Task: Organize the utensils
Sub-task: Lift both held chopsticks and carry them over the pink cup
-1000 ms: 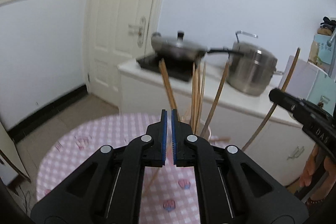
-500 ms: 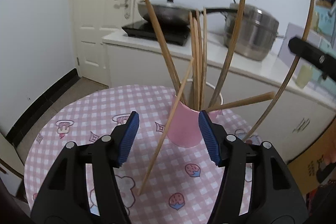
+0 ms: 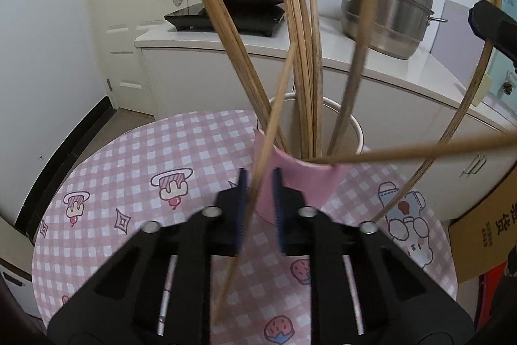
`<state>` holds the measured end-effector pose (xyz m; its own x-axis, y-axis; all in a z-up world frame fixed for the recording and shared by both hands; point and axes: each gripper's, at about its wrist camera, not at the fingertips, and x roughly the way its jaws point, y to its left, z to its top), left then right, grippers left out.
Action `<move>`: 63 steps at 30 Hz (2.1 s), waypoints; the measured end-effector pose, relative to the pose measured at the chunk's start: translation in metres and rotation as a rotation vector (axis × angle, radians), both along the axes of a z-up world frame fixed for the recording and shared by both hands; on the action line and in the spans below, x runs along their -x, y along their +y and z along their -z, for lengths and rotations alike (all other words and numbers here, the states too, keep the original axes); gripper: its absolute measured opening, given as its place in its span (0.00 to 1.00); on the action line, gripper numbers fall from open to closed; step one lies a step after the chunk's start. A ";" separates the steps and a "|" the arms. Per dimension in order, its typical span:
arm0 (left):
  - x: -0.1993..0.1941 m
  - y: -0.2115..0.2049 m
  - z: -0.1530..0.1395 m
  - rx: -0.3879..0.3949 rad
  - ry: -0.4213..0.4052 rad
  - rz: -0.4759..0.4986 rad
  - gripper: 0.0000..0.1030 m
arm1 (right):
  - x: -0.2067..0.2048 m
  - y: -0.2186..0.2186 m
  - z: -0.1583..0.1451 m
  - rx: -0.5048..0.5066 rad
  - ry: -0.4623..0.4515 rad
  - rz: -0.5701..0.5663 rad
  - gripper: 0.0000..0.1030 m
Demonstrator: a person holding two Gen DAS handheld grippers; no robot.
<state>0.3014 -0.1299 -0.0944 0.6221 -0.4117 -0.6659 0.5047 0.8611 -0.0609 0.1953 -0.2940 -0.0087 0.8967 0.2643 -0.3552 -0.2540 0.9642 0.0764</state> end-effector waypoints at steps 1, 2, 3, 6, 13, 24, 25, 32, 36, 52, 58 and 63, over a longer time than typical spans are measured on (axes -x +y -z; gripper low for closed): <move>0.001 0.000 -0.001 0.003 0.001 0.006 0.08 | -0.001 0.000 0.000 0.000 0.000 -0.001 0.05; 0.003 0.000 -0.002 0.007 0.000 0.015 0.06 | -0.001 0.000 -0.001 0.001 -0.002 -0.002 0.05; 0.005 0.000 -0.004 0.008 -0.012 0.012 0.06 | -0.001 0.001 -0.001 0.002 -0.004 -0.002 0.05; 0.011 0.003 -0.011 0.035 -0.035 0.019 0.06 | -0.001 0.001 -0.004 0.001 -0.011 -0.005 0.05; 0.034 0.020 -0.046 0.108 -0.144 -0.012 0.06 | 0.003 -0.002 -0.020 -0.001 -0.057 0.009 0.05; 0.052 0.043 -0.120 0.321 -0.364 -0.107 0.06 | -0.001 0.001 -0.051 0.000 -0.146 0.020 0.05; 0.052 0.043 -0.125 0.339 -0.374 -0.118 0.06 | -0.002 0.002 -0.053 0.003 -0.152 0.022 0.05; 0.031 0.036 -0.137 0.433 -0.439 -0.164 0.06 | -0.010 0.004 -0.061 0.006 -0.200 0.033 0.05; 0.018 0.025 -0.129 0.437 -0.460 -0.167 0.06 | -0.021 0.006 -0.056 0.000 -0.201 0.031 0.05; -0.001 0.009 -0.076 0.419 -0.428 -0.118 0.06 | -0.049 0.004 -0.025 -0.029 -0.136 0.006 0.05; -0.002 0.007 -0.055 0.403 -0.381 -0.100 0.06 | -0.049 0.003 -0.011 -0.030 -0.101 0.009 0.05; -0.001 0.010 -0.054 0.406 -0.367 -0.101 0.06 | -0.050 0.003 0.001 -0.031 -0.072 0.022 0.05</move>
<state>0.3020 -0.1195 -0.0406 0.8329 -0.5164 -0.1988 0.4715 0.8504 -0.2336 0.2449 -0.2914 -0.0096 0.9253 0.2541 -0.2815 -0.2388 0.9671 0.0883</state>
